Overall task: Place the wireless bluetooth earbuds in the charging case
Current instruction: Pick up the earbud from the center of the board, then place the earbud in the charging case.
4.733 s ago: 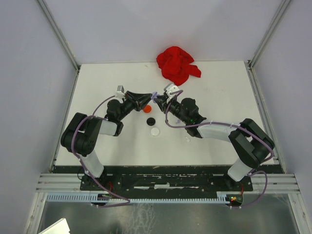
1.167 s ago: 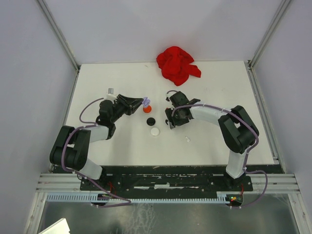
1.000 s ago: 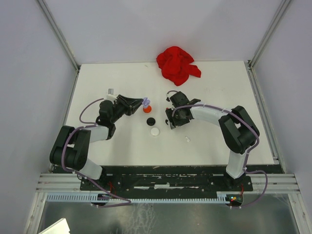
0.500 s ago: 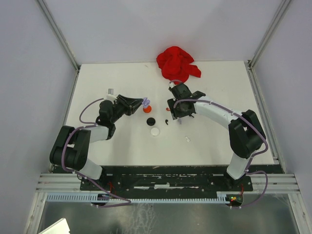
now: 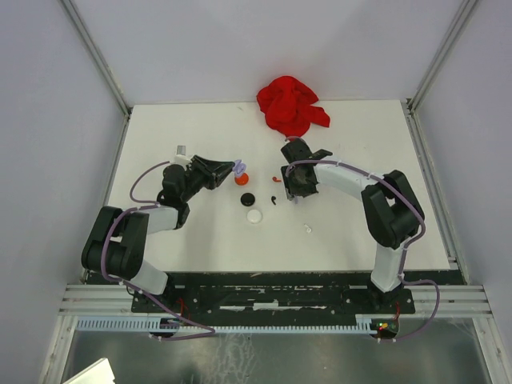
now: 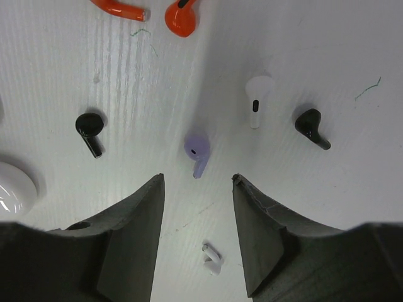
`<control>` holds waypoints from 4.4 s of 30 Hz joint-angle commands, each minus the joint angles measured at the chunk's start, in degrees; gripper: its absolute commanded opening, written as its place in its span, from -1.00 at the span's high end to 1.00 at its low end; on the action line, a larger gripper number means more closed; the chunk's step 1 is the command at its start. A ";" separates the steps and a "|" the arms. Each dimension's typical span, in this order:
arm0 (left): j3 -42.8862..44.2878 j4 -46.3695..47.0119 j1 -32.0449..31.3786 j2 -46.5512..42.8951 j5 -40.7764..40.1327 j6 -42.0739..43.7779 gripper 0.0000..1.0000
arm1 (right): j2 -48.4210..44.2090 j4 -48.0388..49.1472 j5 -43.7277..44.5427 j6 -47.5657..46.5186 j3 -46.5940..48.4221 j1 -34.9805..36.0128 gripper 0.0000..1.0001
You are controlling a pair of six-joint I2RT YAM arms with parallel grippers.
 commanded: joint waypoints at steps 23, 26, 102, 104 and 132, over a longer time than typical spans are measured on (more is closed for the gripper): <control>0.26 4.39 0.78 1.13 1.26 2.10 0.94 | 5.85 2.88 -1.74 3.95 4.19 -1.53 0.05; 0.15 4.60 0.90 1.18 1.25 1.97 0.94 | 5.99 2.85 -1.65 4.06 4.23 -1.60 0.08; 7.45 14.48 -3.72 12.06 11.04 -14.05 0.94 | -15.29 88.09 -26.28 -27.91 -29.73 4.47 0.97; 7.32 15.73 -3.72 12.14 11.34 -15.03 0.94 | -14.82 88.61 -26.06 -27.97 -29.85 4.53 0.97; 6.44 20.60 -3.64 12.53 11.72 -18.53 0.94 | -13.66 89.25 -23.75 -28.01 -31.15 4.49 0.97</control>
